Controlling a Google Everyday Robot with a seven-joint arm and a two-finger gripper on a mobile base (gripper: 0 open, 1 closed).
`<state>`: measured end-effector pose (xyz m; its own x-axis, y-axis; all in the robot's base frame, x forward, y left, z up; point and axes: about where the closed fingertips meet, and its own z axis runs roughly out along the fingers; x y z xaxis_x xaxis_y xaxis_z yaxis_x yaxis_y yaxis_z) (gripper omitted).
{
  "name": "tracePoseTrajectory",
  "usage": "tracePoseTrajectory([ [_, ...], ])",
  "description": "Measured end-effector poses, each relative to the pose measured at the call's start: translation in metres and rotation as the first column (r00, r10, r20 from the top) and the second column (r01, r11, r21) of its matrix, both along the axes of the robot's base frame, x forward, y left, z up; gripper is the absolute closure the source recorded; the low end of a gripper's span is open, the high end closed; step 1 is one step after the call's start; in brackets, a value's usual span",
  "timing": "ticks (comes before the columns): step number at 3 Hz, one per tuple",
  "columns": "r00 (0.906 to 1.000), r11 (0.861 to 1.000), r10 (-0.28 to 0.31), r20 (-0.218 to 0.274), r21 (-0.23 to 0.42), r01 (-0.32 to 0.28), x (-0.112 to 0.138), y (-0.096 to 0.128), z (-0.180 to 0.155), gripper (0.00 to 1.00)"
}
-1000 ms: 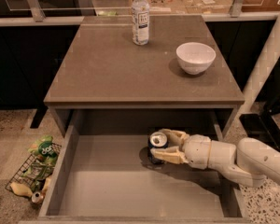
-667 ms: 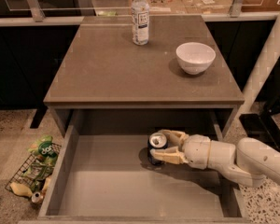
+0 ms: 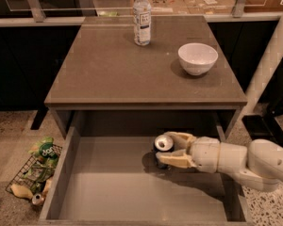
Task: Pick pepsi can from top drawer and place on counter
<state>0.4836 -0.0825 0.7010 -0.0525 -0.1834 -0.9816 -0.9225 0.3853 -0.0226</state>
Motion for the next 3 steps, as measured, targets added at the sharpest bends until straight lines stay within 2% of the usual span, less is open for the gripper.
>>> tracePoseTrajectory([
  [2, 0.9978, 0.998, -0.028, 0.061, -0.049, 0.031, -0.024, -0.032, 0.076, 1.00],
  [3, 0.9991, 1.000, 0.003, 0.042, -0.030, -0.002, -0.030, -0.037, 0.109, 1.00],
])
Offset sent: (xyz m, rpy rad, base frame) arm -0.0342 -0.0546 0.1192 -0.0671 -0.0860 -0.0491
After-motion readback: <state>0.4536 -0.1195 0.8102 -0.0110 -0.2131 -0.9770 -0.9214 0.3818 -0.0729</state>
